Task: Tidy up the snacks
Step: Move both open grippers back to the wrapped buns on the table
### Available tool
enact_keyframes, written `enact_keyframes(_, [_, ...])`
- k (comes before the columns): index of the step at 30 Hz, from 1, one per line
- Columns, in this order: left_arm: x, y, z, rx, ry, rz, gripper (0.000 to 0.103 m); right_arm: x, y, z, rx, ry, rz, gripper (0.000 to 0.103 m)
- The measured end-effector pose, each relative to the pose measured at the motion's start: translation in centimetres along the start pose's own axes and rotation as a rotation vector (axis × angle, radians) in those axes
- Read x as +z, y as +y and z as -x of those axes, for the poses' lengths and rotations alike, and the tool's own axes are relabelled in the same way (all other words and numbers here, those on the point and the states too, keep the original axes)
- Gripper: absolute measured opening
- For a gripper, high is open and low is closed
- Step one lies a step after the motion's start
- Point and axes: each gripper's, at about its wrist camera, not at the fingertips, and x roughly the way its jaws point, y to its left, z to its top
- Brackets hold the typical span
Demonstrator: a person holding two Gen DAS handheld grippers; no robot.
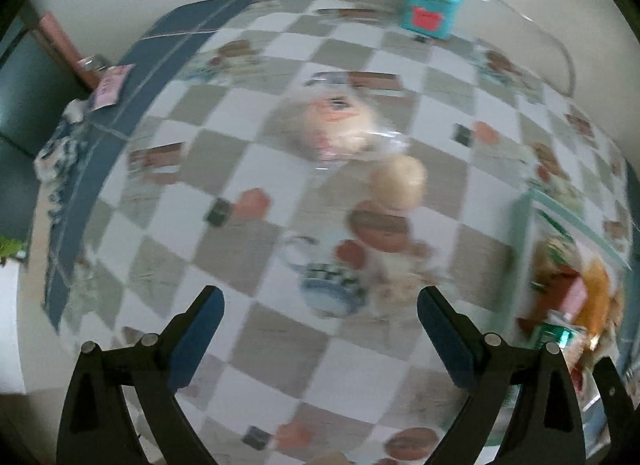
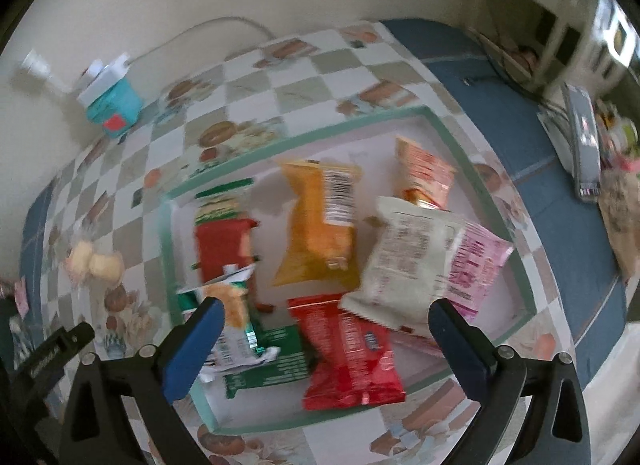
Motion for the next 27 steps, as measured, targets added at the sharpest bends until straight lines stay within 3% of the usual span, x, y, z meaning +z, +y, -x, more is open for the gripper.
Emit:
enact_keyframes(7, [1.0, 4.0, 0.1, 0.143, -0.048, 0.074, 0.097, -1.2, 4.7, 0.5, 0.023, -0.003, 0.117, 0.103])
enact_keyframes(27, [2.2, 14.3, 0.4, 0.201, -0.057, 0.304, 0.097, -4.0, 13.2, 1.2, 0.058, -0.007, 0.259, 0.103])
